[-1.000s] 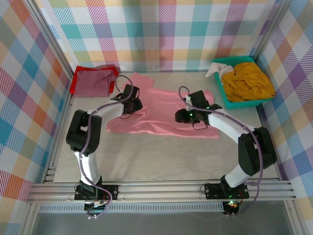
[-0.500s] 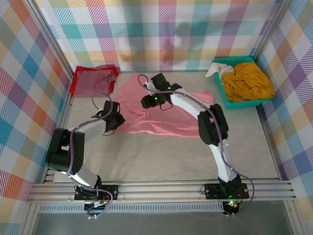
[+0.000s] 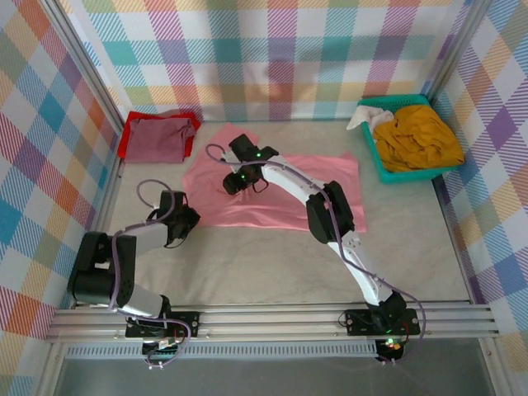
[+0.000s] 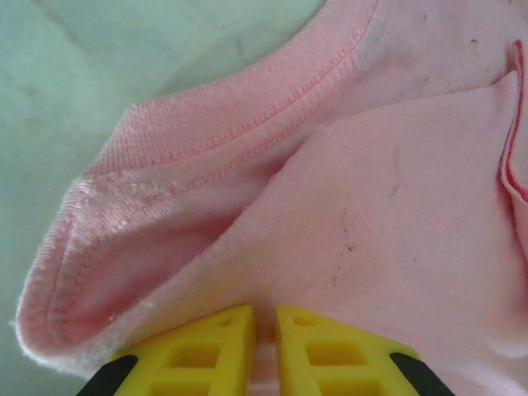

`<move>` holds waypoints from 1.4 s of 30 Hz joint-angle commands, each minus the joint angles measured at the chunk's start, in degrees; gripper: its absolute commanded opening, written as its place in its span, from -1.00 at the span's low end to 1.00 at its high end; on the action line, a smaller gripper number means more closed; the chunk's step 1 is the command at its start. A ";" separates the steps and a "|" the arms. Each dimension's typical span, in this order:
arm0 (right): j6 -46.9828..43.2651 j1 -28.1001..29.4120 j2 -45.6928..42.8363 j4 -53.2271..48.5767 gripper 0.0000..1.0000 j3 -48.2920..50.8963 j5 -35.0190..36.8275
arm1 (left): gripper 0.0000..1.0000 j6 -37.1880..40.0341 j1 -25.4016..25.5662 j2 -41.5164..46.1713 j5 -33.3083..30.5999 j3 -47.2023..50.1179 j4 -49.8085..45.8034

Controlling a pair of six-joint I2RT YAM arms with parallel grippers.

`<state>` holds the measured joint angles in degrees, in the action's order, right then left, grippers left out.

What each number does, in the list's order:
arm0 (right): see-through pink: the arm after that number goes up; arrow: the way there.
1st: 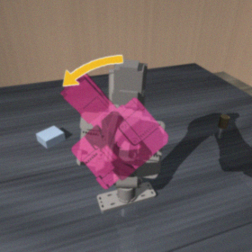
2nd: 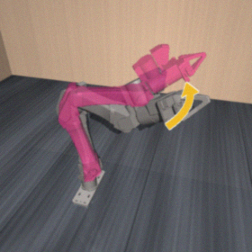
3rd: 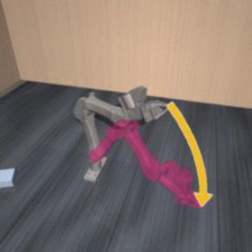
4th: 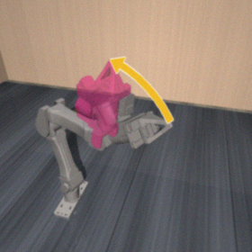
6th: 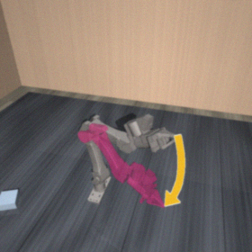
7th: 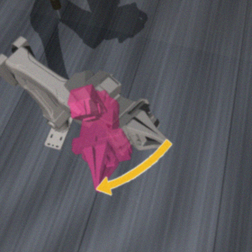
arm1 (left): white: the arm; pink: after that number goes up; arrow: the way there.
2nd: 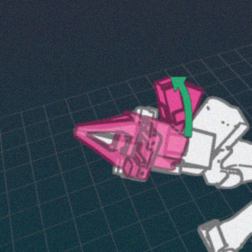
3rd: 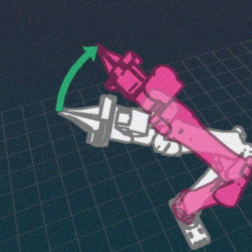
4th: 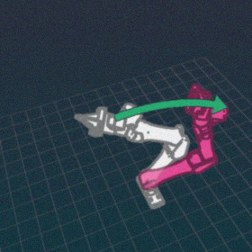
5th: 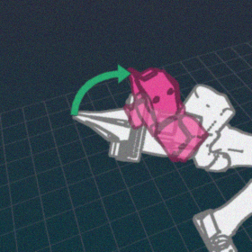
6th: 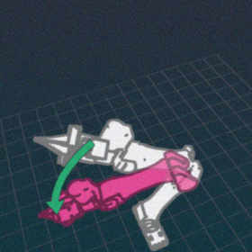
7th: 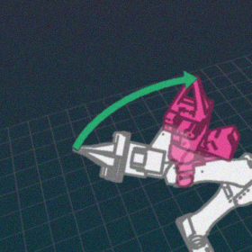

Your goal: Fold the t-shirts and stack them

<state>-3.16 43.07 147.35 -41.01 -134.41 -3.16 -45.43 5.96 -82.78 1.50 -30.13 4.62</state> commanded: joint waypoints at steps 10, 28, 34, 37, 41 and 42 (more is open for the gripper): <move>-11.56 4.30 -1.71 8.09 0.10 6.83 4.35 | -0.65 1.18 -1.11 3.29 -1.25 2.12 -13.25; -2.99 -1.37 1.20 4.17 -0.61 -2.24 12.71 | -0.64 1.45 -1.21 3.24 -2.33 2.59 -13.15; 0.78 -3.25 1.63 1.14 -0.57 -4.72 10.20 | -0.64 1.48 -1.20 2.60 -2.73 2.44 -12.71; 3.96 -3.65 -1.36 -0.79 -0.46 -2.89 5.72 | -0.63 1.23 -1.21 2.38 -2.58 2.44 -12.41; 13.82 -6.24 -7.01 -0.54 -0.33 5.15 -10.60 | -0.62 1.23 -1.21 2.54 -2.13 2.09 -12.09; 16.36 -6.79 -8.75 1.08 -0.32 8.89 -14.25 | -0.62 1.36 -1.17 2.60 -2.12 1.90 -12.34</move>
<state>4.62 37.47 145.10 -39.11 -130.13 -4.08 -45.19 5.85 -79.20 1.02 -29.41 -1.43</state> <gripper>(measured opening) 0.338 0.188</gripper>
